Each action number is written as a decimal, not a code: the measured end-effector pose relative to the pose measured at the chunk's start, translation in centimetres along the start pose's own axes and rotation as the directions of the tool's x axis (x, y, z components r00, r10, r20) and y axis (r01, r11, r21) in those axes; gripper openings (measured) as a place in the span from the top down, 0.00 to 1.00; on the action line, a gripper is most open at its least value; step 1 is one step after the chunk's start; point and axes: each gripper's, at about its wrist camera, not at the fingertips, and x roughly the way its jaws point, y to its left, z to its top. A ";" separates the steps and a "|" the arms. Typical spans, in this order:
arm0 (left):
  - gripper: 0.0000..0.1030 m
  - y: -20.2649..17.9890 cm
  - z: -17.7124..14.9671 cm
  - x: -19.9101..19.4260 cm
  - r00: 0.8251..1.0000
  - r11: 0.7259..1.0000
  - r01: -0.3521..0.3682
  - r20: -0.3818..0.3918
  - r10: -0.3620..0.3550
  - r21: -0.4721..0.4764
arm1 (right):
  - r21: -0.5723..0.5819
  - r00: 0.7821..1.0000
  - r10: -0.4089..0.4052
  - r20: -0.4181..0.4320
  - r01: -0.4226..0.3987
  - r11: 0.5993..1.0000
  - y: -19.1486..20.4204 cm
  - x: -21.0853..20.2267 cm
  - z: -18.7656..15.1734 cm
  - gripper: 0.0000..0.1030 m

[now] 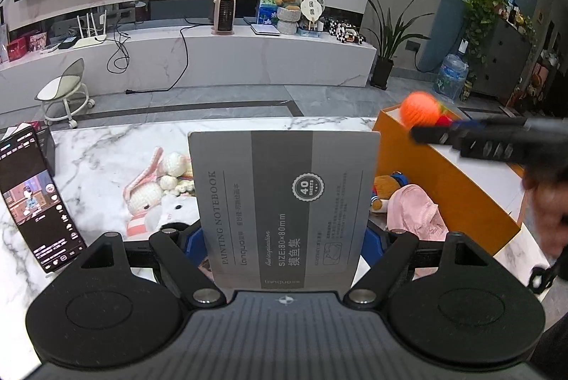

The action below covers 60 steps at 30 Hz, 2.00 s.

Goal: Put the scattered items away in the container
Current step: 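Carry the crochet ball over the orange box with the right tool while the left tool carries the card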

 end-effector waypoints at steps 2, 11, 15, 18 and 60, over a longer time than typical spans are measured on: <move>0.08 -0.6 0.1 0.5 1.000 1.000 -0.002 -0.005 0.003 0.010 | 0.020 1.000 -0.024 0.009 0.024 1.000 -1.7 -0.1 0.3 0.58; 0.08 -3.8 1.4 3.0 1.000 0.999 0.007 -0.030 -0.006 0.045 | 0.138 0.989 -0.128 0.073 0.117 0.983 -8.8 -0.2 -0.5 0.58; 0.08 -5.1 2.0 3.5 1.000 0.999 0.002 -0.017 -0.001 0.050 | 0.183 0.988 -0.135 0.078 0.119 0.976 -11.3 -0.1 -1.0 0.58; 0.08 -6.0 2.3 3.8 1.000 0.998 0.005 -0.019 -0.003 0.060 | 0.196 0.986 -0.146 0.080 0.128 0.972 -12.4 -0.1 -1.3 0.58; 0.08 -24.6 14.2 13.9 0.987 0.976 0.161 -0.015 -0.161 0.146 | 0.281 0.982 -0.163 -0.094 0.183 0.942 -23.2 -2.0 -4.1 0.58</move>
